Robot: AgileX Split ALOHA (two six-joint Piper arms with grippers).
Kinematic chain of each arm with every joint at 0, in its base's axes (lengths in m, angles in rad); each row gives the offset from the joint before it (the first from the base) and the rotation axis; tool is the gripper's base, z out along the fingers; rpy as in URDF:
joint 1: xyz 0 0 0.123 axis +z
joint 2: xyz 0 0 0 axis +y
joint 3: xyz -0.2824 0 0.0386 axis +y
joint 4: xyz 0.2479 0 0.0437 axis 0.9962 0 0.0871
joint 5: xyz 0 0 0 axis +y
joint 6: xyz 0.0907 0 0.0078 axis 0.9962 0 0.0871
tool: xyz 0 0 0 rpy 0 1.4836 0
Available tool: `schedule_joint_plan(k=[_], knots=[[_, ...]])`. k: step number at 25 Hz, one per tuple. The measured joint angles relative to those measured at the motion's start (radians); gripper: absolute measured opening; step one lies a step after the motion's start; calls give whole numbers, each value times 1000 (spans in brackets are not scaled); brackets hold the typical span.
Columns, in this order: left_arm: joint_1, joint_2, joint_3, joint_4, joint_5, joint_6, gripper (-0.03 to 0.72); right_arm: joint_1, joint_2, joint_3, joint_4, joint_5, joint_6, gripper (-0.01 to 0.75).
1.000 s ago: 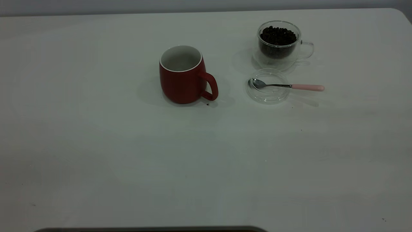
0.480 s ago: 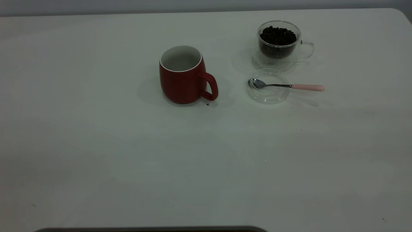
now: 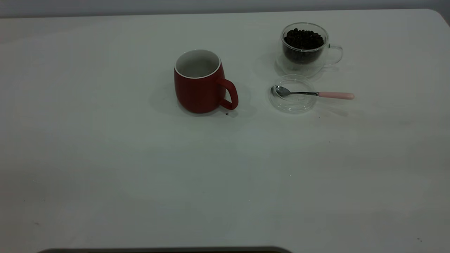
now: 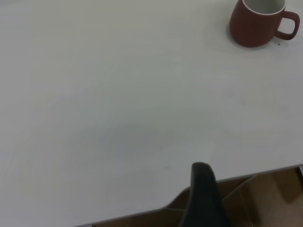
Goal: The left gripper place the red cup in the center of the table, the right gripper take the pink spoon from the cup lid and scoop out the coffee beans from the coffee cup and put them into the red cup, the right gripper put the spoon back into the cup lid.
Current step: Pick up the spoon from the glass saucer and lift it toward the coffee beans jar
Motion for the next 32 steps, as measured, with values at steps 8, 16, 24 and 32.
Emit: schedule_joint_plan(k=[8, 16, 24, 32], knots=[[0, 0, 0, 0, 0, -1, 586, 0, 466, -197, 100, -95, 85, 587], [0, 0, 0, 0, 0, -1, 586, 0, 1012, -238, 412, -343, -123, 612], [0, 0, 0, 0, 0, -1, 586, 0, 1445, -239, 858, -495, -490, 631], [0, 0, 0, 0, 0, -1, 586, -45, 1767, -249, 1274, -493, -868, 631]])
